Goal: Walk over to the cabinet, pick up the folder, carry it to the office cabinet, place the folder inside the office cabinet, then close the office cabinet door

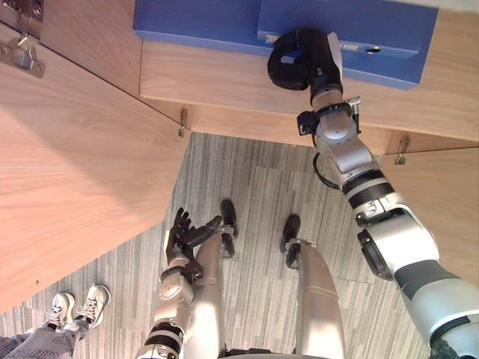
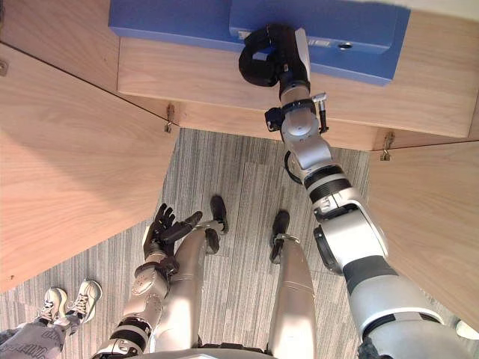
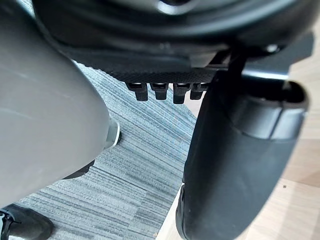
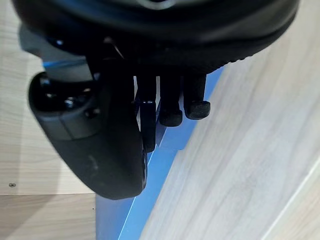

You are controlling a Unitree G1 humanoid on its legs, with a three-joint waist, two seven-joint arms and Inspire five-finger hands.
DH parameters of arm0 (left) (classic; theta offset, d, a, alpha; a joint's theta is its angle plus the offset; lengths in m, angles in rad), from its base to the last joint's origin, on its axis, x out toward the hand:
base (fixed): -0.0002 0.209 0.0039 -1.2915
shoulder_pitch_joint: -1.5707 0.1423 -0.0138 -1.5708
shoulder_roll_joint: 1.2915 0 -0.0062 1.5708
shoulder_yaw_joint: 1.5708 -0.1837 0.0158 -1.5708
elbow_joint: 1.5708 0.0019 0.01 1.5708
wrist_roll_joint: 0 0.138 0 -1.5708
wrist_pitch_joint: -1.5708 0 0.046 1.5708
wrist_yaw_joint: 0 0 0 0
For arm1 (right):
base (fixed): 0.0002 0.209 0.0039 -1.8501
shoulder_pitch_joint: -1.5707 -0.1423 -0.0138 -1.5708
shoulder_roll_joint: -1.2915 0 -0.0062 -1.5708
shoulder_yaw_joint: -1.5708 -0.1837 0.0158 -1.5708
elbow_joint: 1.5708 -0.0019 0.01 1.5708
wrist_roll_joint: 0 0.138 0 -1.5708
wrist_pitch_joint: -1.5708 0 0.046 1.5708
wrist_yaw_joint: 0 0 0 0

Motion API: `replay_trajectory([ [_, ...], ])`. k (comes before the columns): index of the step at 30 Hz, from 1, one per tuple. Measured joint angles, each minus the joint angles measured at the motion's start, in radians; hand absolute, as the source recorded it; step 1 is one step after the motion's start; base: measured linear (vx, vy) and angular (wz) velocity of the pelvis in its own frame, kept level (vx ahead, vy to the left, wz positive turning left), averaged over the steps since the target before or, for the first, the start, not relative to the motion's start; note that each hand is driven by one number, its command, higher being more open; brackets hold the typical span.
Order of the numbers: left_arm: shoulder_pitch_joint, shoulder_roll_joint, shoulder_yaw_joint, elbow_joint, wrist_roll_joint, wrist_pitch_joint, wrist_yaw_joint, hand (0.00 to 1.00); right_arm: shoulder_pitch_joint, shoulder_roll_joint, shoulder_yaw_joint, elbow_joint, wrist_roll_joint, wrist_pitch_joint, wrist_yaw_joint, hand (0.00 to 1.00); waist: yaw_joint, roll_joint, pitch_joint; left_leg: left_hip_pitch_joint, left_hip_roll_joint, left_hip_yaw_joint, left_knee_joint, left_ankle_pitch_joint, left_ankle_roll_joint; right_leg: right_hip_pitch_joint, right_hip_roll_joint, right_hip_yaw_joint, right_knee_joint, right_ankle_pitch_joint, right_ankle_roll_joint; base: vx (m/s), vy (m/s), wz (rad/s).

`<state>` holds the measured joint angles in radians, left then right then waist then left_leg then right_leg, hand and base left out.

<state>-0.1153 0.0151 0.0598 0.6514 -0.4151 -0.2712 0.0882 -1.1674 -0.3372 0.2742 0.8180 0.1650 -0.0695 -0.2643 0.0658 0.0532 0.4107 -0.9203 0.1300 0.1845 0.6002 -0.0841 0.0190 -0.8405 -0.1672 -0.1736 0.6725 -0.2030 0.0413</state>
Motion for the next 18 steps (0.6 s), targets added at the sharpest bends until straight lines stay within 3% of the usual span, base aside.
replay_trajectory([
  [5,0.001,-0.016,0.012,-0.015,-0.001,0.003,0.001,1.0,0.019,-0.017,-0.061,-0.022,0.042,0.017,-0.016,0.0,0.002,0.006,0.003,-0.008,0.0,-0.007,0.017,0.01,0.006,0.0,-0.008,-0.018,0.025,-0.002,-0.006,-0.03,-0.032,0.1],
  [8,0.002,-0.02,0.011,-0.019,0.003,0.008,-0.001,1.0,0.164,-0.036,-0.129,-0.223,0.053,0.009,-0.031,0.0,0.002,0.007,0.003,0.003,0.002,-0.007,0.03,0.008,0.006,0.02,-0.009,-0.022,0.028,-0.002,-0.006,0.0,-0.02,0.02],
  [12,0.055,-0.02,0.008,-0.018,0.023,0.029,-0.01,1.0,0.509,-0.022,-0.161,-0.526,0.091,-0.061,-0.027,0.0,-0.01,0.006,0.003,0.134,0.001,-0.003,0.031,-0.033,-0.003,0.16,-0.01,-0.025,0.011,-0.023,-0.001,0.01,-0.01,0.02],
  [14,0.099,-0.006,0.007,-0.01,0.046,0.033,-0.025,1.0,0.696,0.04,-0.148,-0.648,0.089,-0.125,0.017,0.0,-0.032,0.005,0.003,0.235,0.0,0.011,-0.008,-0.042,0.003,0.253,-0.01,-0.023,-0.028,-0.027,0.0,0.01,-0.041,-0.01],
  [18,0.124,0.028,-0.015,0.068,0.08,0.039,-0.047,1.0,0.909,0.133,-0.127,-0.675,0.079,-0.151,0.087,0.0,-0.041,0.001,-0.005,0.387,-0.01,0.023,-0.122,-0.011,-0.014,0.399,-0.002,-0.035,-0.132,-0.016,0.007,0.06,-0.061,0.05],
])
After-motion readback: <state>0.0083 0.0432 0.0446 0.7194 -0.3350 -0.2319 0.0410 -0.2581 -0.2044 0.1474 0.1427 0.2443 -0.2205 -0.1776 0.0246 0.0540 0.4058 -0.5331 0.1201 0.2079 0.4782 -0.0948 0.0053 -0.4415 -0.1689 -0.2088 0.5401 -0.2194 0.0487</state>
